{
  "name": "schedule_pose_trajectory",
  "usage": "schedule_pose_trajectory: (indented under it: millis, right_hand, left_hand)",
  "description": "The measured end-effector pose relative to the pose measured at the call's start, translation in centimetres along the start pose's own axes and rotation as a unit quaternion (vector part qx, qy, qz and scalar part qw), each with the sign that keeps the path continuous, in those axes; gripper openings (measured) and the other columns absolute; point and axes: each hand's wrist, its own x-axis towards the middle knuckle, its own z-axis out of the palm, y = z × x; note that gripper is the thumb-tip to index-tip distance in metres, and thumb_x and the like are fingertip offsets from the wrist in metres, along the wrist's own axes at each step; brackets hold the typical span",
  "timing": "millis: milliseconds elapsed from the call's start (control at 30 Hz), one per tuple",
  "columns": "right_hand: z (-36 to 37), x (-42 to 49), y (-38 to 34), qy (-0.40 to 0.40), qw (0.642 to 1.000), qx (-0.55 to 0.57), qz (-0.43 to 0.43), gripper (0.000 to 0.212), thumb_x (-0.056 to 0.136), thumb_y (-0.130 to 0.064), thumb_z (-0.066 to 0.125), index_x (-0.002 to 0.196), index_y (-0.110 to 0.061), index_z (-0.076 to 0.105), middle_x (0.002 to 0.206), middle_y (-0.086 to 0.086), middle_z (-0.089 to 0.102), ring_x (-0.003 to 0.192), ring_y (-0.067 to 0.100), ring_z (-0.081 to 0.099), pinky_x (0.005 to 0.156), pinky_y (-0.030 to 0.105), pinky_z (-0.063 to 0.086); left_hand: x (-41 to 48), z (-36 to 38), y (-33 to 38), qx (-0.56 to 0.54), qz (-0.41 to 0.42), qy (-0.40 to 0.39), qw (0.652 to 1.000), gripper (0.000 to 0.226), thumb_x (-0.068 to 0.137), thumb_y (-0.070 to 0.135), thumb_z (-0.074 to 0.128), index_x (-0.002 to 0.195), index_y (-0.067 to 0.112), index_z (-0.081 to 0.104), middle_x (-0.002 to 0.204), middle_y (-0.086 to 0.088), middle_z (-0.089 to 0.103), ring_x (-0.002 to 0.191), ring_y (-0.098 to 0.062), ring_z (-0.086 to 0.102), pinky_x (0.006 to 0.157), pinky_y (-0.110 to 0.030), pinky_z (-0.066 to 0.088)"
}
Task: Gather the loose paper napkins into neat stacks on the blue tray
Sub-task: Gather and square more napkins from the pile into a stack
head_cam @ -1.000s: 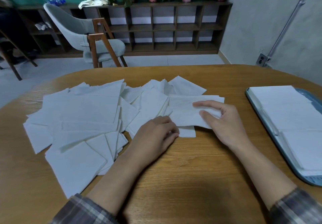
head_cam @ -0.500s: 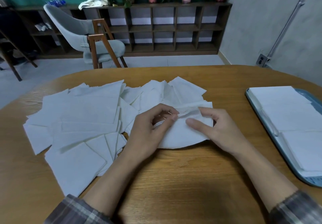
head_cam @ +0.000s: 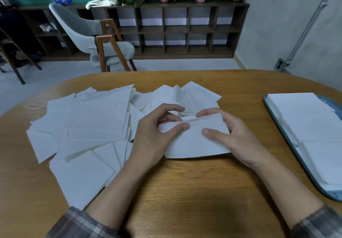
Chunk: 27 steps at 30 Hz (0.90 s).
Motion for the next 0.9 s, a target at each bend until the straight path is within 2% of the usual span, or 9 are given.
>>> schedule_pose_trajectory:
  millis: [167,267,333,433,500,600,667,733,900]
  right_hand:
    - [0.2,0.0,-0.2,0.004,1.000,-0.013,-0.006,0.039,0.097,-0.010,0.071,0.127,-0.033,0.067,0.117,-0.013,0.073,0.106,0.008,0.069,0.081,0.016,0.051]
    - [0.2,0.0,-0.3,0.006,0.997,-0.079,-0.015,0.048,0.097,-0.015,0.073,0.133,-0.045,0.060,0.116,-0.019,0.069,0.108,0.004,0.065,0.083,0.013,0.047]
    - [0.1,0.0,-0.4,0.011,0.996,-0.087,-0.020,0.054,0.097,-0.014,0.073,0.136,-0.047,0.056,0.119,-0.021,0.067,0.109,0.003,0.065,0.083,0.015,0.049]
    - [-0.2,-0.1,-0.6,0.021,1.000,0.000,-0.022,0.061,0.093,-0.012,0.074,0.137,-0.048,0.052,0.124,-0.007,0.069,0.107,0.015,0.071,0.078,0.024,0.056]
    - [-0.4,0.0,-0.6,0.028,0.999,0.027,-0.018,0.063,0.092,-0.011,0.074,0.135,-0.050,0.050,0.121,0.006,0.071,0.103,0.026,0.073,0.075,0.031,0.059]
    - [-0.7,0.0,-0.4,0.018,1.000,-0.012,-0.006,0.059,0.093,-0.017,0.079,0.136,-0.046,0.051,0.119,0.006,0.071,0.108,0.030,0.070,0.082,0.035,0.058]
    - [-0.9,-0.1,-0.4,-0.011,0.999,-0.045,-0.018,0.041,0.090,-0.020,0.079,0.128,-0.033,0.067,0.119,-0.005,0.072,0.113,0.016,0.067,0.093,0.028,0.052]
    - [-0.9,0.0,-0.6,-0.022,0.995,-0.095,-0.037,0.020,0.093,-0.008,0.078,0.108,-0.022,0.080,0.112,-0.011,0.077,0.113,0.003,0.067,0.095,0.013,0.044]
    - [-1.4,0.3,0.1,0.091,0.978,-0.189,-0.018,0.034,0.092,0.006,0.066,0.089,-0.022,0.084,0.099,-0.021,0.078,0.107,-0.010,0.065,0.088,0.000,0.037]
  left_hand:
    - [0.0,0.1,-0.1,0.002,-0.005,0.006,1.000,0.027,0.086,0.023,0.087,0.107,0.035,0.075,0.089,0.012,0.077,0.097,-0.004,0.071,0.089,-0.020,0.050]
    - [-0.1,0.4,-0.2,0.002,-0.004,0.008,1.000,0.025,0.086,0.022,0.087,0.105,0.033,0.075,0.089,0.013,0.076,0.097,-0.003,0.071,0.087,-0.015,0.048]
    - [-0.2,0.7,-0.4,0.030,0.017,0.016,0.999,0.025,0.086,0.024,0.086,0.106,0.033,0.075,0.098,0.014,0.074,0.101,-0.004,0.069,0.087,-0.015,0.047]
    - [-0.1,0.3,-0.4,0.056,0.005,-0.007,0.998,0.030,0.087,0.037,0.084,0.114,0.041,0.071,0.120,0.020,0.066,0.114,0.001,0.063,0.091,-0.015,0.048]
    - [0.1,0.0,-0.4,0.003,-0.062,-0.060,0.996,0.030,0.089,0.039,0.082,0.117,0.044,0.070,0.115,0.022,0.068,0.109,0.000,0.066,0.089,-0.025,0.055]
    - [0.1,0.0,-0.7,0.017,-0.067,-0.065,0.995,0.025,0.090,0.031,0.082,0.110,0.040,0.071,0.106,0.020,0.071,0.101,-0.006,0.067,0.083,-0.031,0.057]
    - [0.1,0.2,-1.0,0.040,-0.055,-0.049,0.996,0.026,0.089,0.032,0.083,0.110,0.041,0.070,0.106,0.020,0.071,0.099,-0.005,0.066,0.085,-0.032,0.056]
    - [0.0,0.5,-1.4,0.060,-0.032,-0.026,0.997,0.027,0.089,0.032,0.083,0.110,0.042,0.069,0.105,0.022,0.070,0.100,-0.003,0.064,0.086,-0.027,0.054]
    - [0.7,0.4,-3.1,0.218,0.068,0.070,0.971,0.034,0.091,0.030,0.079,0.123,0.030,0.066,0.124,0.017,0.056,0.120,-0.001,0.054,0.092,-0.016,0.044]
